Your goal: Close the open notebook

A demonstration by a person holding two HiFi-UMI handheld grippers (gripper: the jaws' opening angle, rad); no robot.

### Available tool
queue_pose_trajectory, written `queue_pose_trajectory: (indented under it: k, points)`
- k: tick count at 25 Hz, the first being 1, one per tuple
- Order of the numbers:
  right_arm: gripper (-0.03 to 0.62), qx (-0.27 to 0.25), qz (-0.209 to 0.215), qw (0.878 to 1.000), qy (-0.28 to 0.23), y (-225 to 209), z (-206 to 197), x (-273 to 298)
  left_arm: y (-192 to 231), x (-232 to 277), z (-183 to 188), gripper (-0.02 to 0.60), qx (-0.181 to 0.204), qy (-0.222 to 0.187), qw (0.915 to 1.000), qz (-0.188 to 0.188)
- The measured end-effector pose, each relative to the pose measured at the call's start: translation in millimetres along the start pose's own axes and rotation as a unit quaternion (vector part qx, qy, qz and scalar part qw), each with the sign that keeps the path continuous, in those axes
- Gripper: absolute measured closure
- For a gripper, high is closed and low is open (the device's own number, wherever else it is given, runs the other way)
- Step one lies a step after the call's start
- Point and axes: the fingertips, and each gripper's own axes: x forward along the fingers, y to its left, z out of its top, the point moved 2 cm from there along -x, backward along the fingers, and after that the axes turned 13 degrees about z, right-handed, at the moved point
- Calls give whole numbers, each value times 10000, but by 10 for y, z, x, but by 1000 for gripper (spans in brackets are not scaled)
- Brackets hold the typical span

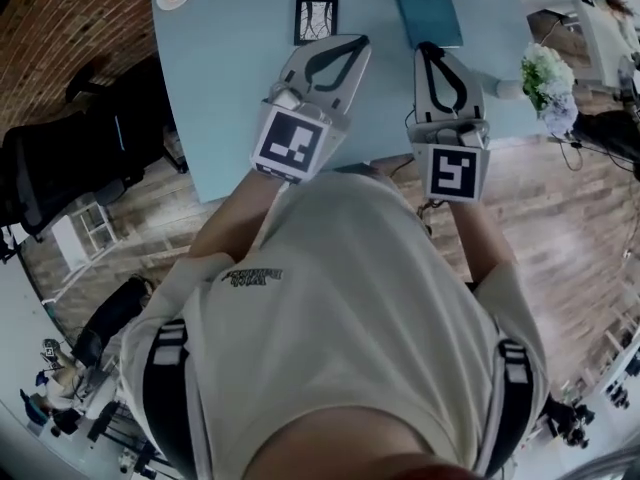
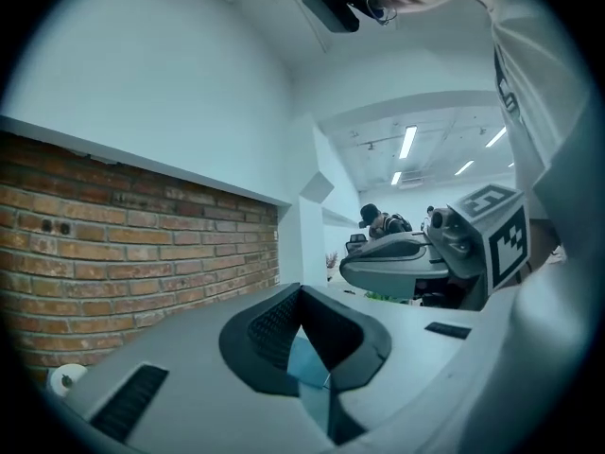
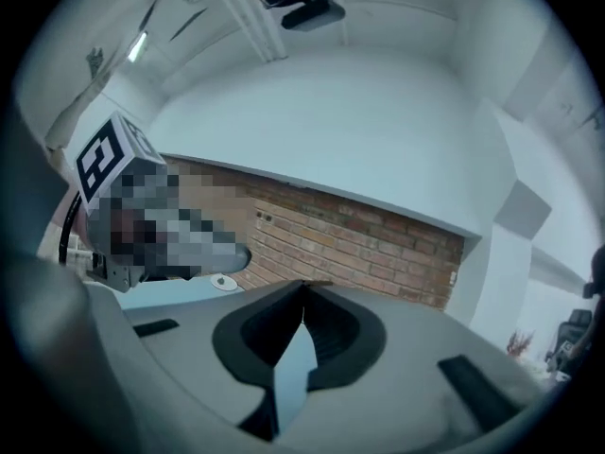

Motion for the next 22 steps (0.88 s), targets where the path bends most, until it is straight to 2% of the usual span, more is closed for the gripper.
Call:
queue_pose_trajectory:
  k: [3,14,22]
  points:
    - [588,69,49,9999,-64,134,87,-66,-13,-100,-3,574,-79,-69,9999,45]
    - [592,953,540,9938,-179,401,103,-134,25,-311,84,574,-144,-528,9979,347]
    - [592,1182,748,9896,-329,436,115,-159,-152,-355,-5,574,-33,-341,9992,200]
